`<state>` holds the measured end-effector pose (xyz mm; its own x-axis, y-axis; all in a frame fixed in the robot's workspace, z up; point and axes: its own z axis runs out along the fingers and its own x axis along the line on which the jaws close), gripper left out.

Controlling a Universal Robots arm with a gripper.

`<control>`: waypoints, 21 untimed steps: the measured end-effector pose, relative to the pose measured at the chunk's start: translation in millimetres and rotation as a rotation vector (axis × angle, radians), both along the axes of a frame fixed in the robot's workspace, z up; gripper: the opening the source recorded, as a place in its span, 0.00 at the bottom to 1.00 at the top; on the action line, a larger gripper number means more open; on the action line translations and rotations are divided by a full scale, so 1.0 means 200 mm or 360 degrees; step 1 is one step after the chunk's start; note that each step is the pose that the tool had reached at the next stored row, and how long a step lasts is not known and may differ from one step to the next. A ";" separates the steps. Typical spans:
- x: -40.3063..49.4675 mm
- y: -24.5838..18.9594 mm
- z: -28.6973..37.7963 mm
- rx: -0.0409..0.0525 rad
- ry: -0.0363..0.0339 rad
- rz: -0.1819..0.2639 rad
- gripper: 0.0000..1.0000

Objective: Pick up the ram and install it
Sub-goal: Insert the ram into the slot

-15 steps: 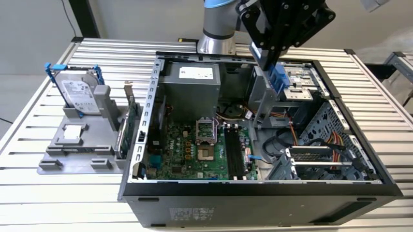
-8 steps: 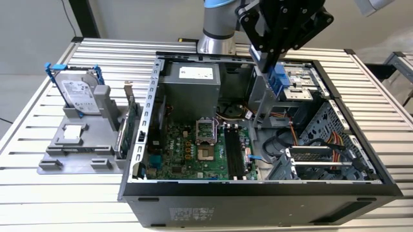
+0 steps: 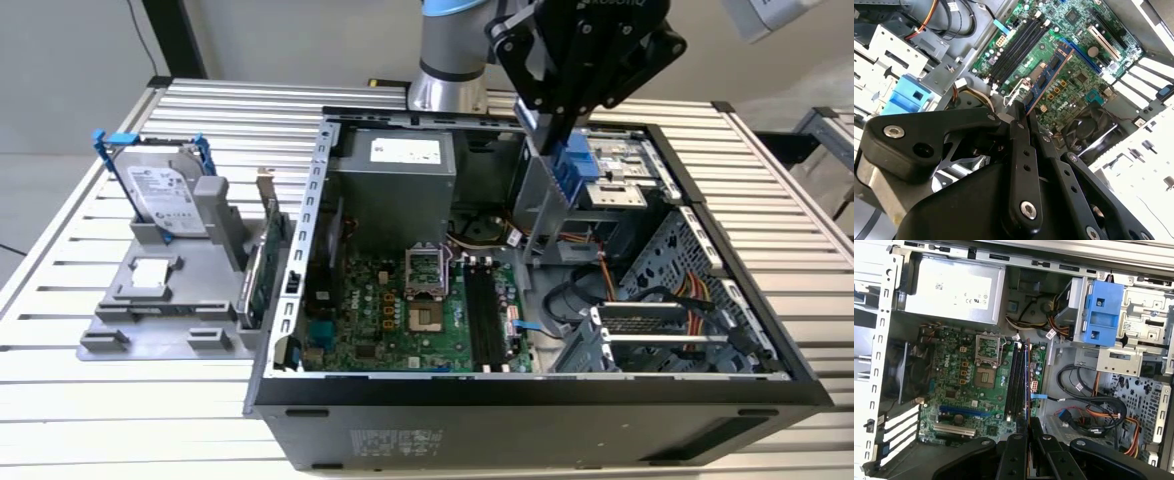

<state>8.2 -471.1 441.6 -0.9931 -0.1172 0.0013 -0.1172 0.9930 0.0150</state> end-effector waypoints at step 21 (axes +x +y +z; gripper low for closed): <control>0.000 0.002 -0.048 -0.0001 0.0000 -0.0009 0.00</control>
